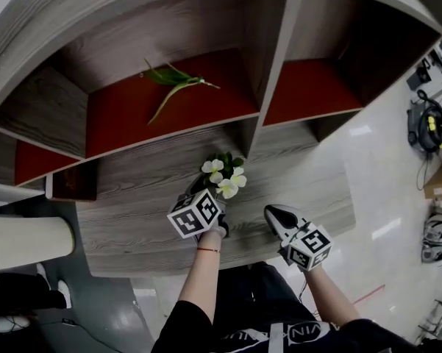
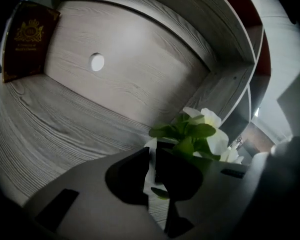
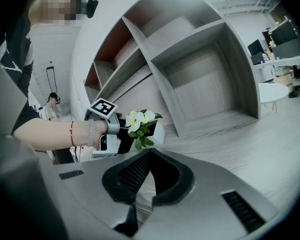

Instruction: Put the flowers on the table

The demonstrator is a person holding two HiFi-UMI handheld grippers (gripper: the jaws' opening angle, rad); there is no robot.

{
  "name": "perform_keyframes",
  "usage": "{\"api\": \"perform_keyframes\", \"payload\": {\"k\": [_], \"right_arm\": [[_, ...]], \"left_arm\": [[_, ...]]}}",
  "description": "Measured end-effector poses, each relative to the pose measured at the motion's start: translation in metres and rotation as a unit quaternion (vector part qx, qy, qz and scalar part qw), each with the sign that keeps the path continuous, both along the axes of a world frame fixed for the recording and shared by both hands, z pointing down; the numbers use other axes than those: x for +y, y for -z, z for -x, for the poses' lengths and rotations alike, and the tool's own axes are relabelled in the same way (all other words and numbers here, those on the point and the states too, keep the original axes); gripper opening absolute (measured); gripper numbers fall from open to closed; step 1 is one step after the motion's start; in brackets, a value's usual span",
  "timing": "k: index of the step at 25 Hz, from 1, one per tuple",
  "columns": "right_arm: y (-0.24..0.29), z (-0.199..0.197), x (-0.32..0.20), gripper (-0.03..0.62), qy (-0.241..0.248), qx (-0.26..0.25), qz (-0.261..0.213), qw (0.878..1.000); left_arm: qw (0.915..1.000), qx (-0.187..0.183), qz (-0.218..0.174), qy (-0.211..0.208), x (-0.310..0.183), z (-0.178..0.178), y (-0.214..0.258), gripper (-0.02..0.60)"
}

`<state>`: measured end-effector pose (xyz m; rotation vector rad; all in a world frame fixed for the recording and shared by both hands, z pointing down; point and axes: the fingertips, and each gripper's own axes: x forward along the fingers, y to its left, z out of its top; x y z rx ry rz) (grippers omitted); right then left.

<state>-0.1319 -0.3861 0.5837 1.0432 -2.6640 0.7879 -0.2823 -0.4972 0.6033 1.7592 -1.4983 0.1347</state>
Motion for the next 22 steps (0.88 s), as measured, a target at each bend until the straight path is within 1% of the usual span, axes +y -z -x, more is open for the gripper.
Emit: {"api": "perform_keyframes", "payload": {"k": [4,7,10,12,17,22], "right_arm": [[0.002,-0.007,-0.004,0.011,-0.016,-0.007,-0.001,1.000],[0.007,-0.009,-0.006,0.011,-0.018,-0.006,-0.003,1.000],[0.012,-0.014,-0.007,0.011,-0.019,-0.014,-0.006,1.000],[0.015,-0.018,-0.006,0.011,-0.022,-0.016,-0.009,1.000],[0.019,-0.026,-0.004,0.011,-0.026,-0.007,-0.012,1.000],[0.026,-0.026,-0.005,0.011,-0.028,-0.027,-0.020,0.999]], "left_arm": [[0.9998,0.017,0.004,0.006,-0.003,-0.002,-0.002,0.041],[0.9988,0.045,-0.004,0.019,-0.004,0.000,0.000,0.048],[0.9971,0.068,-0.010,0.033,-0.003,0.002,0.002,0.082],[0.9963,0.075,-0.016,0.038,-0.003,0.004,0.005,0.098],[0.9948,0.086,-0.023,0.048,0.002,0.010,0.010,0.098],[0.9948,0.084,-0.027,0.051,0.014,0.013,0.015,0.098]]}}
